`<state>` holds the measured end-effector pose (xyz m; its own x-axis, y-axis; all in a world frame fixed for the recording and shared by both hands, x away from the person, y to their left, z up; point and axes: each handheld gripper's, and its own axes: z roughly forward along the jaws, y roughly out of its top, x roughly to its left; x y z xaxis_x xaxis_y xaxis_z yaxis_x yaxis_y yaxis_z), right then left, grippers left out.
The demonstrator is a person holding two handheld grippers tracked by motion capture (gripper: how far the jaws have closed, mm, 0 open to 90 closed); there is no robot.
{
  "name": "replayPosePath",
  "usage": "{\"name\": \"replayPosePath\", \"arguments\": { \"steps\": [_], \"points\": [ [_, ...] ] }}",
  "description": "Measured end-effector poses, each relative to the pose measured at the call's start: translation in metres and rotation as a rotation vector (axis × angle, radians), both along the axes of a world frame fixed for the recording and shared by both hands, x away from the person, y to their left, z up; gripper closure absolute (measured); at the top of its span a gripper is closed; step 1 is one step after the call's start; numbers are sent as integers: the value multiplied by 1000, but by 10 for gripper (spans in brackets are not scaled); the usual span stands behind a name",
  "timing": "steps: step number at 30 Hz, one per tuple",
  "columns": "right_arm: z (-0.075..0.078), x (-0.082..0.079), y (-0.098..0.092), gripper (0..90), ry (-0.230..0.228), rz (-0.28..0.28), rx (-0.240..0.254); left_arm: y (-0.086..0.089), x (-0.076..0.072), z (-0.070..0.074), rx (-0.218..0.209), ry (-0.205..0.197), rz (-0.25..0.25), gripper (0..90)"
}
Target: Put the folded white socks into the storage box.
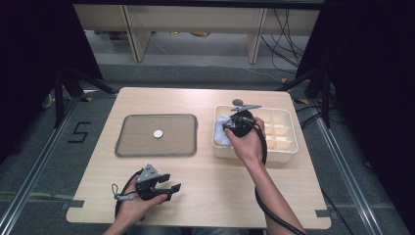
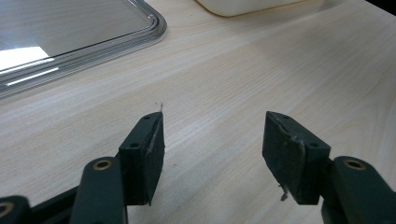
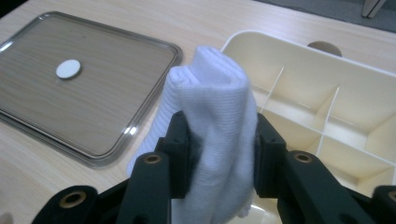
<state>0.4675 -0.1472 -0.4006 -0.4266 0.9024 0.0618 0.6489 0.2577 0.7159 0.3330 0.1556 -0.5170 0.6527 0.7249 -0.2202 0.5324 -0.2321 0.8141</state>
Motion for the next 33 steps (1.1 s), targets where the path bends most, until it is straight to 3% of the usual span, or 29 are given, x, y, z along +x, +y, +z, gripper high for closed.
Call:
{"name": "replayPosePath", "arguments": {
  "steps": [11, 33],
  "points": [
    [-14, 7, 4, 657, 6, -8, -59, -1, -1, -2, -5, -3, -2, 386],
    [-26, 12, 17, 657, 51, 6, -120, -3, -1, -2, -3, 10, -9, 384]
  ]
}}
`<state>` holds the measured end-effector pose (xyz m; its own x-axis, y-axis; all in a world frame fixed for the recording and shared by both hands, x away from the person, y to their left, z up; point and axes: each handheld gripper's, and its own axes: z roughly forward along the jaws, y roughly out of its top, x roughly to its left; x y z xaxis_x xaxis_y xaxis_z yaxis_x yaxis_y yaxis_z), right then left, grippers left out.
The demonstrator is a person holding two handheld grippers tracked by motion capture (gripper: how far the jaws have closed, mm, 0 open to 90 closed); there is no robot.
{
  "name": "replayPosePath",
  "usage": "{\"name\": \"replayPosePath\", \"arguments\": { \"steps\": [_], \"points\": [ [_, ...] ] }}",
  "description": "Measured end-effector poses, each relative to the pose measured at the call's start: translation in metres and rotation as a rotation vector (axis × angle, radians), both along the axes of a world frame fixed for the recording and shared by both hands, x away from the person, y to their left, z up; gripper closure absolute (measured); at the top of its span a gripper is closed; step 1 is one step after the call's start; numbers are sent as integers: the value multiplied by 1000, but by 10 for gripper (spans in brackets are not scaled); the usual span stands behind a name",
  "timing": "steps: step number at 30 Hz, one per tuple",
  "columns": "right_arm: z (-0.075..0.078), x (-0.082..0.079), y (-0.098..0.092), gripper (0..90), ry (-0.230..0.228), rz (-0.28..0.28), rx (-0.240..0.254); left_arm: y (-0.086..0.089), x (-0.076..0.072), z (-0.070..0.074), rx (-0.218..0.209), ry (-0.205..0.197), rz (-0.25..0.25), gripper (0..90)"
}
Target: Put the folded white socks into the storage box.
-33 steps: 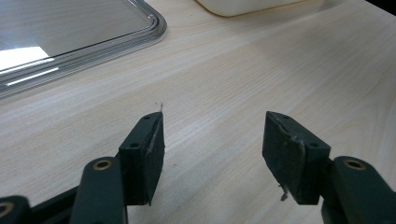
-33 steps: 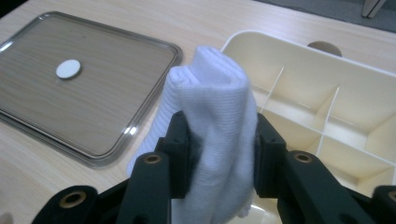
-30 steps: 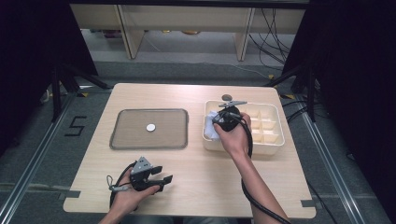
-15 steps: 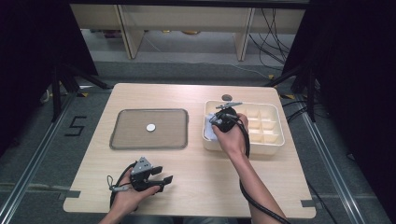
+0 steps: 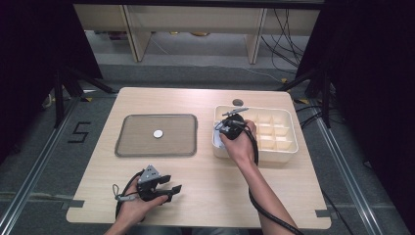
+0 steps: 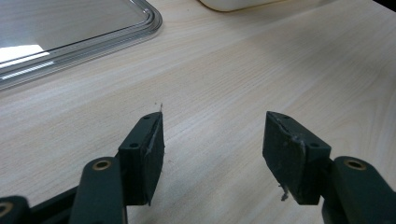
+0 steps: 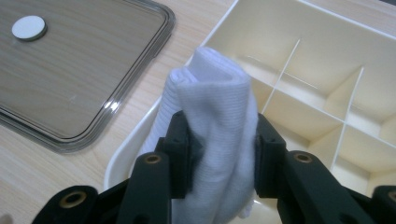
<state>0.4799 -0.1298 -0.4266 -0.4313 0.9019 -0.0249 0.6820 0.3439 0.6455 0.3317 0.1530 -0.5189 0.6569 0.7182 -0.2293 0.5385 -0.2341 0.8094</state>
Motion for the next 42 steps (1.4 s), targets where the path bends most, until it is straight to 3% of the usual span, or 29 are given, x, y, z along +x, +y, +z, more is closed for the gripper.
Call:
{"name": "replayPosePath", "arguments": {
  "steps": [13, 37, 42],
  "points": [
    [-4, 3, 5, 657, 19, 12, -48, 0, 0, 0, 3, 1, 4, 383],
    [-7, 10, 9, 656, 60, 24, -88, -1, 0, -2, -8, 1, -8, 382],
    [-7, 12, 11, 657, 60, 37, -118, -1, 0, -2, -12, 1, -5, 382]
  ]
}}
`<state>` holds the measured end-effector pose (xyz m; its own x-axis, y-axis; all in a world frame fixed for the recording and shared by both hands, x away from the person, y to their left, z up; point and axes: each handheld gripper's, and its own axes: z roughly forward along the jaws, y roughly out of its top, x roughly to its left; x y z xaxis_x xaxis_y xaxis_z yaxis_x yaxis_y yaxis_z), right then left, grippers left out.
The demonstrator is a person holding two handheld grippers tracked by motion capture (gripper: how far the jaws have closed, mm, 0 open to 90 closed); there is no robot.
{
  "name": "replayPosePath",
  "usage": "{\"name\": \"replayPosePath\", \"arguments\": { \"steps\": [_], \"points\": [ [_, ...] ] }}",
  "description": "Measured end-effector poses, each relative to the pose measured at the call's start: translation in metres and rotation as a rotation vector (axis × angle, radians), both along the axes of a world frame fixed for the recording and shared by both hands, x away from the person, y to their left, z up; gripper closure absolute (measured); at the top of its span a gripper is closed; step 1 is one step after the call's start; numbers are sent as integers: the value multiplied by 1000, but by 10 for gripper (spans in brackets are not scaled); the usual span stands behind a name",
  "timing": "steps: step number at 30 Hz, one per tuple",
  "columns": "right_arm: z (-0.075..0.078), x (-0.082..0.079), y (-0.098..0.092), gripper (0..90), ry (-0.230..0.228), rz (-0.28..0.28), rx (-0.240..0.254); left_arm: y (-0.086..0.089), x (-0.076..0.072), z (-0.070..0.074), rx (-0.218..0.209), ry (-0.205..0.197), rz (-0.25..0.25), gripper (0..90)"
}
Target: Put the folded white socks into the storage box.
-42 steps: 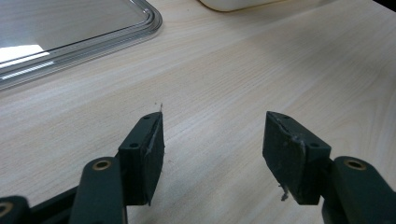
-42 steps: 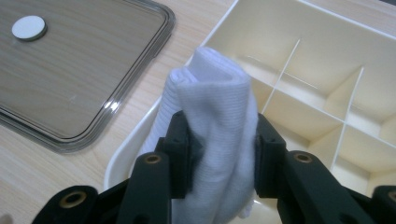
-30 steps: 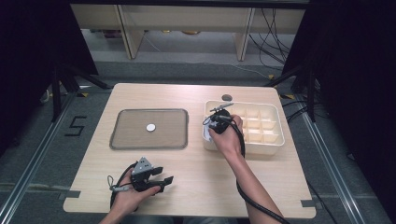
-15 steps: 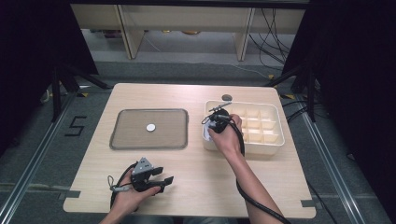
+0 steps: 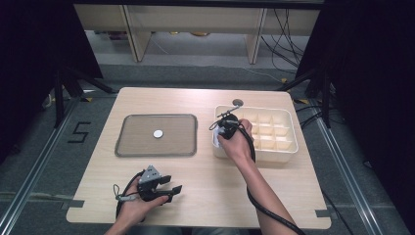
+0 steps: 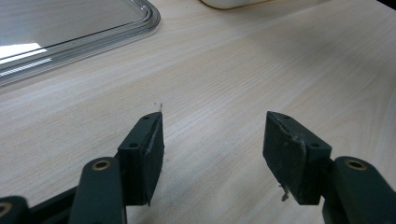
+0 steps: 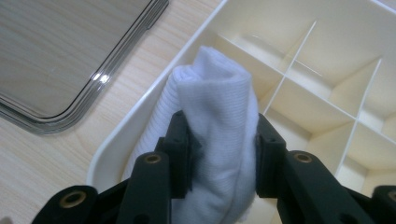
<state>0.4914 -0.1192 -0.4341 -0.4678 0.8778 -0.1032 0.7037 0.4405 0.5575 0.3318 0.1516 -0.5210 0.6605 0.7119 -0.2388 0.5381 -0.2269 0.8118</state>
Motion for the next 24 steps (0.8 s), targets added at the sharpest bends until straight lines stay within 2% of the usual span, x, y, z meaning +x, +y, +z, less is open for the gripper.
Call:
{"name": "replayPosePath", "arguments": {
  "steps": [5, 7, 11, 12, 18, 20, 24],
  "points": [
    [0, 1, 1, 657, 14, -5, 0, 1, 0, 0, 16, -2, 0, 382],
    [0, 1, 2, 657, 11, -1, -18, 1, 0, -1, 15, -4, 0, 382],
    [-1, 2, 3, 657, 25, -9, -14, 0, 0, -1, 12, -2, -6, 382],
    [0, 3, 3, 657, 22, -3, -26, 0, 0, -1, 15, -4, -4, 382],
    [0, 5, 2, 662, 41, -12, -18, 0, 0, -1, 15, -3, -3, 382],
    [0, 6, 3, 664, 64, -23, -4, 0, 0, -1, 8, 0, -8, 382],
    [1, 7, 3, 665, 70, -22, -10, 0, 0, -2, 13, 0, -9, 382]
  ]
}}
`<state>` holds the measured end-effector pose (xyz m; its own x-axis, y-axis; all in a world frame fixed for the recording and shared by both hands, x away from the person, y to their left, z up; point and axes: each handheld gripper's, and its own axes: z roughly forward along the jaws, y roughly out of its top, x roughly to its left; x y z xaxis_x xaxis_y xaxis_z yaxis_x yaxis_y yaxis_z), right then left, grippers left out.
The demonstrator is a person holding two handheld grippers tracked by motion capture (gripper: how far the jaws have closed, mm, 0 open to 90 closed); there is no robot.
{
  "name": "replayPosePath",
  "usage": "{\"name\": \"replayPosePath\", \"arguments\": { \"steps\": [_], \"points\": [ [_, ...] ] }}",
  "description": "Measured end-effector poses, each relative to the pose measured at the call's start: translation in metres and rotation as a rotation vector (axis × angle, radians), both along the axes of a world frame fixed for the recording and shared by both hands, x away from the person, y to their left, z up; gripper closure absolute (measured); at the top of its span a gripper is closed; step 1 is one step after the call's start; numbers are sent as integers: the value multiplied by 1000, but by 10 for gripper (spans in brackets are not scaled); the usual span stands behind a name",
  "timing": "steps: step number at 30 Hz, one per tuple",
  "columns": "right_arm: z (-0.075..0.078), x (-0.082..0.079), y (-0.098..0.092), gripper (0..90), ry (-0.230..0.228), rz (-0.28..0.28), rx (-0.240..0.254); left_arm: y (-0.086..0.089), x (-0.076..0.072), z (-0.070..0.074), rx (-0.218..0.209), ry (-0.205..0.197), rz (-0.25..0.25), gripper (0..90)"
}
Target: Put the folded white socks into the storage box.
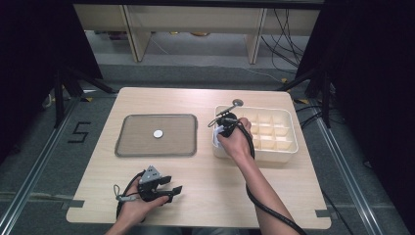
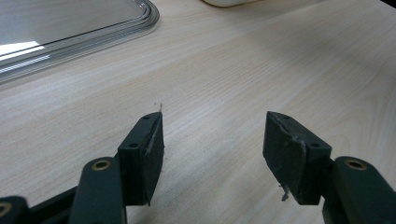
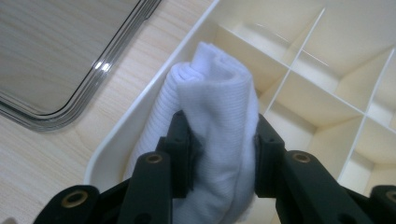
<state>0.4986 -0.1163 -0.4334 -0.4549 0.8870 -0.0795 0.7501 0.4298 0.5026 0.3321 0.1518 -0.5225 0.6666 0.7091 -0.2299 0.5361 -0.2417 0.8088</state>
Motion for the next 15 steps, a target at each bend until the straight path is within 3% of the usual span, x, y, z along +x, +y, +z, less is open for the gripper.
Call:
{"name": "replayPosePath", "arguments": {
  "steps": [11, 15],
  "points": [
    [2, 2, -7, 610, 10, -3, 44, 1, 0, -1, -3, 2, 5, 382],
    [4, 1, -9, 578, 9, -29, 71, 0, 0, -1, -11, 3, 5, 381]
  ]
}}
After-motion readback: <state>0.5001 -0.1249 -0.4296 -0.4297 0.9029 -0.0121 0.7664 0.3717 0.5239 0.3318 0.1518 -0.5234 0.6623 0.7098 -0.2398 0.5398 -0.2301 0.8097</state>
